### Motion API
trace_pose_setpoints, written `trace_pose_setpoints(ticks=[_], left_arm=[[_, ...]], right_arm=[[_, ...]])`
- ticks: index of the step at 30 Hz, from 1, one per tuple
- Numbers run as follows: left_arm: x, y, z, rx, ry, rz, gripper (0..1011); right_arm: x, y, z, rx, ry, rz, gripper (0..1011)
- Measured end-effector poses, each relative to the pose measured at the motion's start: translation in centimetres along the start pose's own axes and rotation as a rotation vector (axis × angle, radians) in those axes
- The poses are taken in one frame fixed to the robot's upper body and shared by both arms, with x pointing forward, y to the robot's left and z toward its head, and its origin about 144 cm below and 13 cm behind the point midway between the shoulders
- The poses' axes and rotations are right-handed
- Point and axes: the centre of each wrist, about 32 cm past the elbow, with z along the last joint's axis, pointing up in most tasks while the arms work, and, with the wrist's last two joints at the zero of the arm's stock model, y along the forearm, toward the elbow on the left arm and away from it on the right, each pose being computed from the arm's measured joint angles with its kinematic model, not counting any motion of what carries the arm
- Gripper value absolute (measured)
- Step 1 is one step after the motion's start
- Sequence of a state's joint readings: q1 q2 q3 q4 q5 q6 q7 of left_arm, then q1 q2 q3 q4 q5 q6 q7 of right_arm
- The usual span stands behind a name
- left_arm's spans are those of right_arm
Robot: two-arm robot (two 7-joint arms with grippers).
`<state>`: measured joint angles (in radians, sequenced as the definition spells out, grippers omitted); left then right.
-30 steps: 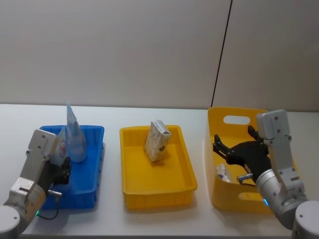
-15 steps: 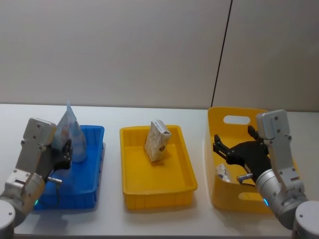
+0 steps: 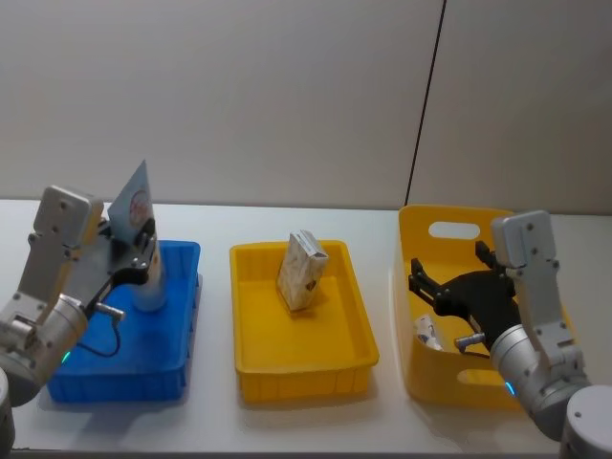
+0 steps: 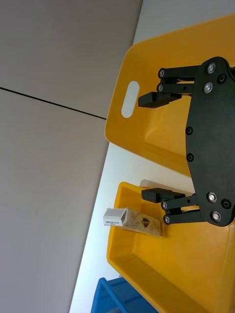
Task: Bimanual collaborative sorting of washing and personal care products
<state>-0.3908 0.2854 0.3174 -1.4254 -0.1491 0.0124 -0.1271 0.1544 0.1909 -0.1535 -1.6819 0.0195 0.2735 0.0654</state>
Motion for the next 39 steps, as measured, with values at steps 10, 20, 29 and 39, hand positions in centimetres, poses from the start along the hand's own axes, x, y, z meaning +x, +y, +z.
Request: trace_pose_setpoints(ticks=[10, 20, 29, 39], left_arm=[[0.1, -0.4, 2.2, -0.098, 0.008, -0.126, 277], [-1.2, -1.5, 4.0, -0.160, 0.011, -0.252, 277], [-2.9, -2.5, 5.2, -0.193, 0.013, -0.336, 277], [-4.0, -3.2, 5.9, -0.206, 0.014, -0.391, 277]], right_arm=[[0.0, 0.0, 0.0, 0.000, 0.000, 0.000, 1004], [0.0, 0.0, 0.0, 0.000, 0.000, 0.000, 1004], [0.0, 0.0, 0.0, 0.000, 0.000, 0.000, 1004], [0.0, 0.0, 0.0, 0.000, -0.002, 0.007, 1003]])
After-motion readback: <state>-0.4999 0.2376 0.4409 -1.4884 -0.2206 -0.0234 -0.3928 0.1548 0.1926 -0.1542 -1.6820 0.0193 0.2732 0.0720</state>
